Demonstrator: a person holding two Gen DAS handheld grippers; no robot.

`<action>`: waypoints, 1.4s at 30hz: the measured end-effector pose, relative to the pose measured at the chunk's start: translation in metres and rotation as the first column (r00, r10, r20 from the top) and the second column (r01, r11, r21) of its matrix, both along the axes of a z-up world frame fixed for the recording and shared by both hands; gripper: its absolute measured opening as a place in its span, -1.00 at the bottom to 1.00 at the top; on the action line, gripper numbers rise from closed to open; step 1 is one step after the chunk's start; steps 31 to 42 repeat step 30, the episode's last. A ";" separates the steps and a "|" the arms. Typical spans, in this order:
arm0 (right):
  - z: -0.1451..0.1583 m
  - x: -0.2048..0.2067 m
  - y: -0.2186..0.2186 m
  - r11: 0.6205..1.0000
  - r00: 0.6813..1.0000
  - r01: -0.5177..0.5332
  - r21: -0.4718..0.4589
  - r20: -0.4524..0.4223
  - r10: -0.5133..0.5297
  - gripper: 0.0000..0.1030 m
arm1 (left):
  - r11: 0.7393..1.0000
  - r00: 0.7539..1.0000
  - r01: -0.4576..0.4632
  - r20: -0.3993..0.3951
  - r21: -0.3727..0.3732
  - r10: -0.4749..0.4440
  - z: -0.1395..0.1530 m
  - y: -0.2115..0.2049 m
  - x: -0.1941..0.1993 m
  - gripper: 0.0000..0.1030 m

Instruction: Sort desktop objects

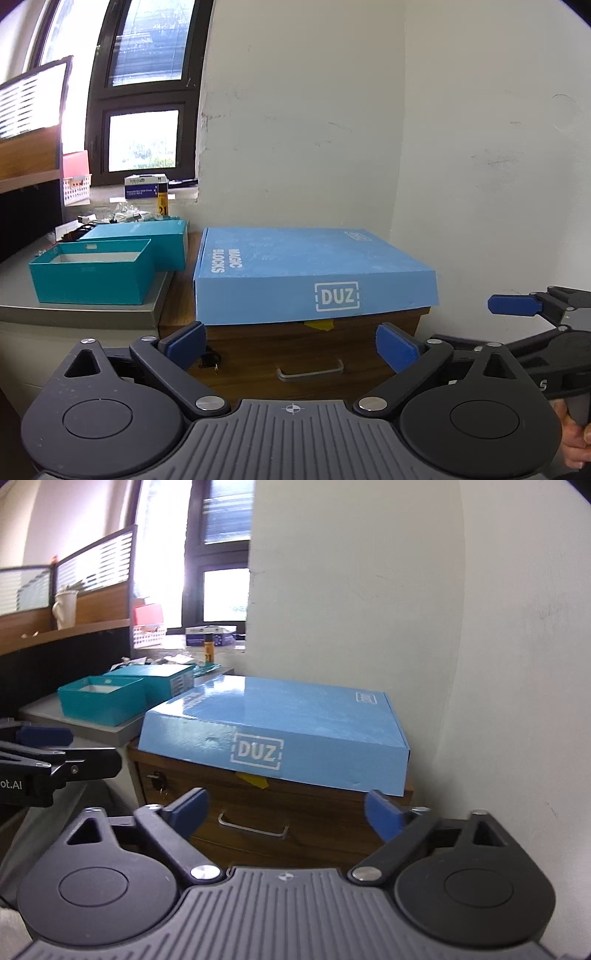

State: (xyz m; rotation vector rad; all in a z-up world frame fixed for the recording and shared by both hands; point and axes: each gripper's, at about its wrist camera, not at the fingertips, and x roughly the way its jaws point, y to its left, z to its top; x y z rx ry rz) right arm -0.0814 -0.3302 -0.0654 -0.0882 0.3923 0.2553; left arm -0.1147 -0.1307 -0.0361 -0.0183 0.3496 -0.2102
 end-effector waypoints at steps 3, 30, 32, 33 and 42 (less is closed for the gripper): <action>-0.001 -0.009 0.005 1.000 1.000 0.005 -0.024 0.006 -0.005 0.97 | 1.000 1.000 -0.005 -0.002 -0.003 0.005 -0.001 -0.001 -0.005 0.99; -0.014 -0.010 -0.007 0.999 0.998 0.041 0.029 -0.054 -0.039 1.00 | 0.999 0.998 -0.039 -0.057 0.016 0.040 -0.010 -0.004 -0.003 1.00; -0.014 -0.010 -0.007 0.999 0.998 0.041 0.029 -0.054 -0.039 1.00 | 0.999 0.998 -0.039 -0.057 0.016 0.040 -0.010 -0.004 -0.003 1.00; -0.014 -0.010 -0.007 0.999 0.998 0.041 0.029 -0.054 -0.039 1.00 | 0.999 0.998 -0.039 -0.057 0.016 0.040 -0.010 -0.004 -0.003 1.00; -0.014 -0.010 -0.007 0.999 0.998 0.041 0.029 -0.054 -0.039 1.00 | 0.999 0.998 -0.039 -0.057 0.016 0.040 -0.010 -0.004 -0.003 1.00</action>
